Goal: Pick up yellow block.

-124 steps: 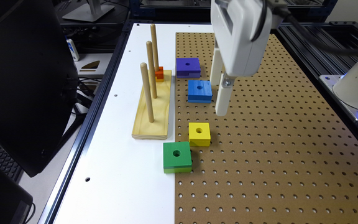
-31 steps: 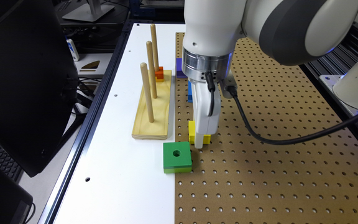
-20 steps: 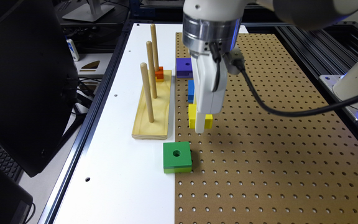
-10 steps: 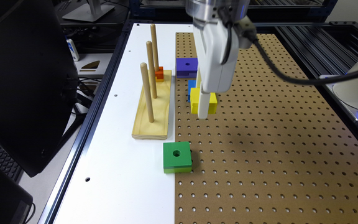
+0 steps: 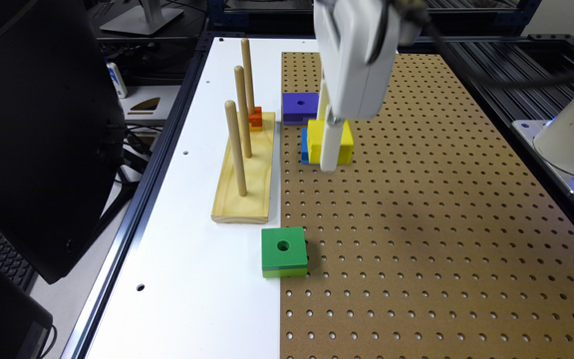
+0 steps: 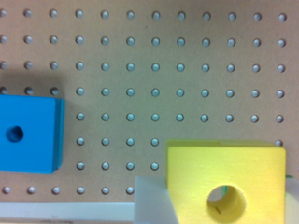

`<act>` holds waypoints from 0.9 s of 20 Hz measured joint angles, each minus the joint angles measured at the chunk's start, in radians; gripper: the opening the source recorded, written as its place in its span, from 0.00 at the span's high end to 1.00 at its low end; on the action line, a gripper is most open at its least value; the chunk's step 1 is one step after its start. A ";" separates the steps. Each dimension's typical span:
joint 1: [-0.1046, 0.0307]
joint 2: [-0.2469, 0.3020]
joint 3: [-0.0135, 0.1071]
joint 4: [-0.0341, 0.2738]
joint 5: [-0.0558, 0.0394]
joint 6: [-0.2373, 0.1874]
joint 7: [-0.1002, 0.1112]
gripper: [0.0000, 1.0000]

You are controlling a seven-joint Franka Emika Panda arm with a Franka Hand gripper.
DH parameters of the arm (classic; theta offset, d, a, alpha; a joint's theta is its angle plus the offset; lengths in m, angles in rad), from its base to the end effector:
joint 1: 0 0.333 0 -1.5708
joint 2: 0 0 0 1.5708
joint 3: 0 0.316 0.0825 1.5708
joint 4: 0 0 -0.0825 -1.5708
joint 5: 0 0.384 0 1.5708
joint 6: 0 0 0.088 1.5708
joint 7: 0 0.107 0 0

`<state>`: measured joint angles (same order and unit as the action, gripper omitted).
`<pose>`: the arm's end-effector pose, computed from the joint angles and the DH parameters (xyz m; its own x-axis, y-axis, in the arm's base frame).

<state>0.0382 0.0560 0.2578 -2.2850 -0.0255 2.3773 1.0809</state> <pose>0.5023 0.1527 0.3330 0.7193 -0.6944 0.0216 -0.6937 -0.7195 -0.0318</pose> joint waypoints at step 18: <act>0.000 -0.075 0.003 0.013 0.0109 -0.074 0.000 1.00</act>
